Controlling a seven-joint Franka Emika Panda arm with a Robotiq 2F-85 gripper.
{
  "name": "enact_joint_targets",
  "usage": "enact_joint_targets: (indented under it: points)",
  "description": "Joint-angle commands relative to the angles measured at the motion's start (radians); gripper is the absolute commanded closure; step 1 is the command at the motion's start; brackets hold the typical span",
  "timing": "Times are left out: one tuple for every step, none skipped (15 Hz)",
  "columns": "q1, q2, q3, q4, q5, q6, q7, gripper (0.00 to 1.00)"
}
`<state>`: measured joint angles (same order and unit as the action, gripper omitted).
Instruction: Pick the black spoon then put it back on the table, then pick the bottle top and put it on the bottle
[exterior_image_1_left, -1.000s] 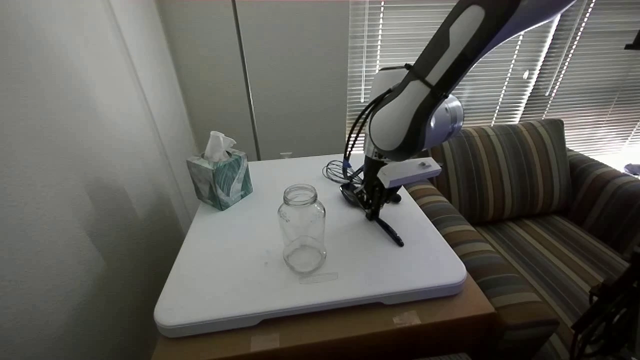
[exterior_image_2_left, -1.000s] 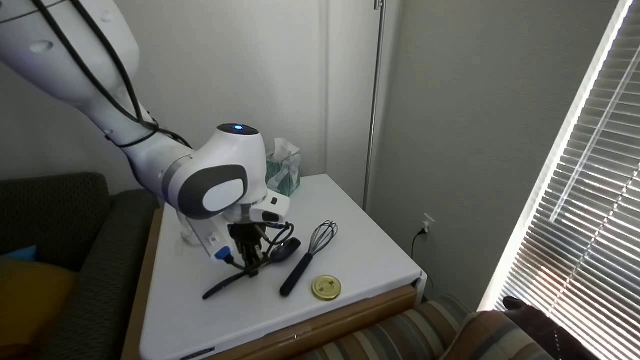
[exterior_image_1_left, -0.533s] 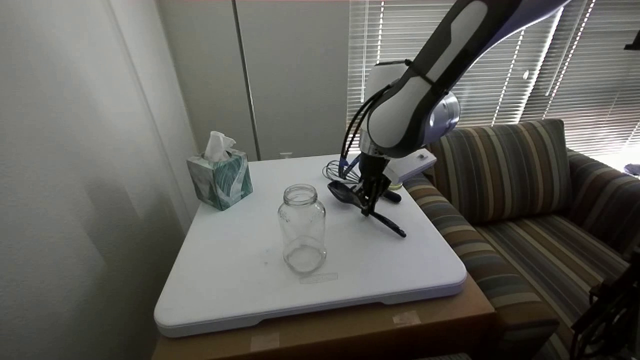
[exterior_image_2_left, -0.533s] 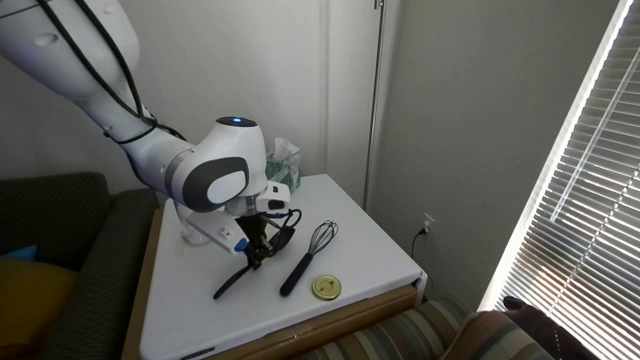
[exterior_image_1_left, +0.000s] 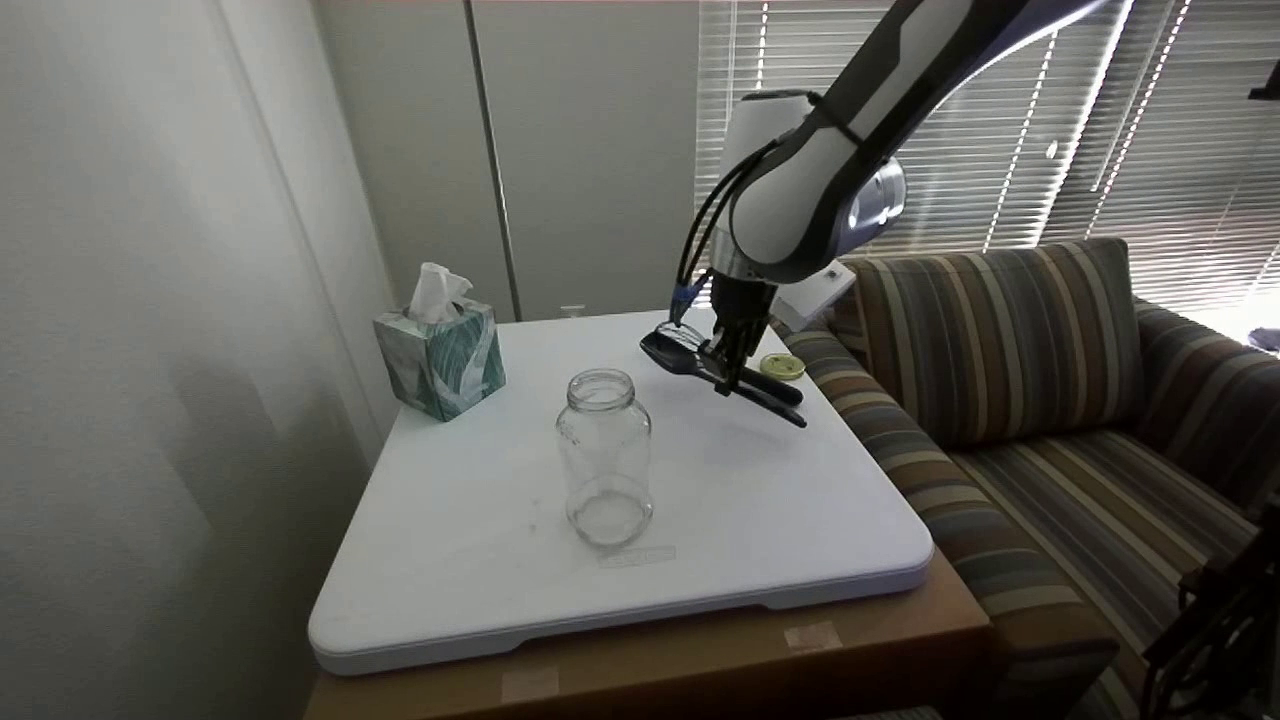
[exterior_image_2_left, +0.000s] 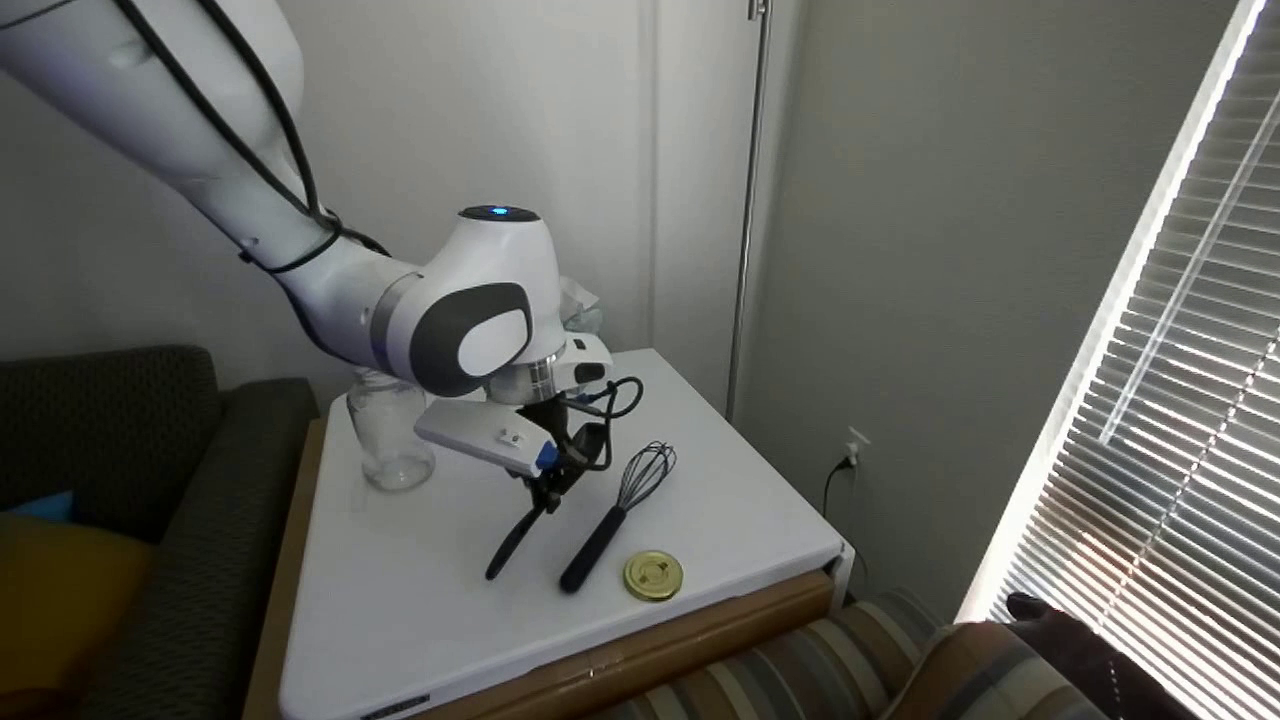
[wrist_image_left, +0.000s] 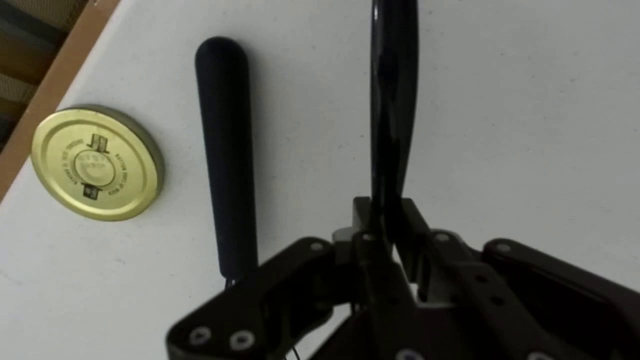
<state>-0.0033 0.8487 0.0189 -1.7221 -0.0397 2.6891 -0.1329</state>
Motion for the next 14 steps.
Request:
enact_joint_targets:
  points:
    - [-0.054,0.036,0.029,0.076,-0.023,-0.05,-0.102,0.96]
    - [-0.062,0.042,0.034,0.09,-0.024,-0.064,-0.123,0.96]
    - [-0.068,0.052,0.04,0.113,-0.024,-0.086,-0.145,0.96]
    - [-0.077,0.064,0.051,0.134,-0.02,-0.105,-0.17,0.96]
    - [-0.088,0.078,0.066,0.157,-0.012,-0.125,-0.193,0.96]
    - [-0.091,0.089,0.072,0.177,-0.01,-0.146,-0.206,0.96]
    - [-0.093,0.102,0.079,0.197,-0.007,-0.165,-0.215,0.96]
    - [-0.092,0.11,0.08,0.212,-0.004,-0.18,-0.212,0.96]
    - [-0.083,0.114,0.069,0.225,-0.003,-0.192,-0.189,0.96]
    - [-0.071,0.118,0.053,0.233,-0.003,-0.205,-0.156,0.96]
    - [-0.058,0.117,0.033,0.237,-0.004,-0.206,-0.114,0.96]
    - [-0.056,0.119,0.026,0.244,-0.003,-0.207,-0.092,0.96]
    - [-0.053,0.121,0.015,0.247,-0.005,-0.204,-0.065,0.96]
    - [-0.047,0.122,0.004,0.252,-0.008,-0.205,-0.042,0.96]
